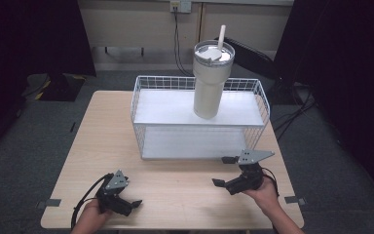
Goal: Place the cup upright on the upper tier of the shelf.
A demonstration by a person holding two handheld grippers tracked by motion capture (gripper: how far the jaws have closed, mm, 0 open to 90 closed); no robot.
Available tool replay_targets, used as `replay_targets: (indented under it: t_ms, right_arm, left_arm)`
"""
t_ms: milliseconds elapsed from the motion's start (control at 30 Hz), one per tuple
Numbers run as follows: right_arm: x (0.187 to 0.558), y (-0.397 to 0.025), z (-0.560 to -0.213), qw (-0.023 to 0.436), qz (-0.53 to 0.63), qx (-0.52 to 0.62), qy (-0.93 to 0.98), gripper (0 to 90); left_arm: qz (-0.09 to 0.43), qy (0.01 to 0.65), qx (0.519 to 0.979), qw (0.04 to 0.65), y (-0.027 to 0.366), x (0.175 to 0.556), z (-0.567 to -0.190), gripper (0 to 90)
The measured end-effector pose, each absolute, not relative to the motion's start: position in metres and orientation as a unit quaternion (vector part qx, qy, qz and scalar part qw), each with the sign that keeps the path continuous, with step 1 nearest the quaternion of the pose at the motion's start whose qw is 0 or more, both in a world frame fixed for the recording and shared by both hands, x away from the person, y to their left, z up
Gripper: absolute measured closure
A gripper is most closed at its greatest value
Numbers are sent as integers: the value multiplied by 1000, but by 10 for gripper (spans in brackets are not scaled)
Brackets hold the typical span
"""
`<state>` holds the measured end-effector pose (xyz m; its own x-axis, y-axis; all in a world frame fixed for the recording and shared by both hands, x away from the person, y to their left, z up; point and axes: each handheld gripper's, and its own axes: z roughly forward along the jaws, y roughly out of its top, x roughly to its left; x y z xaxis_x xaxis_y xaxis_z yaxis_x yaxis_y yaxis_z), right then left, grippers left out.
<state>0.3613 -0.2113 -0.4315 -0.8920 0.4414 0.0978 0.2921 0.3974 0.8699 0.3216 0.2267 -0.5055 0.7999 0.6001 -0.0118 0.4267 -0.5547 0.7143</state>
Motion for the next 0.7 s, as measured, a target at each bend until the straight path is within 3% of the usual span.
replay_targets:
  t_ms: [700]
  right_arm:
    - [357,-217,-483,66,449,229,861,101]
  left_arm:
    - [117,294,874,369,227,322,-506,0]
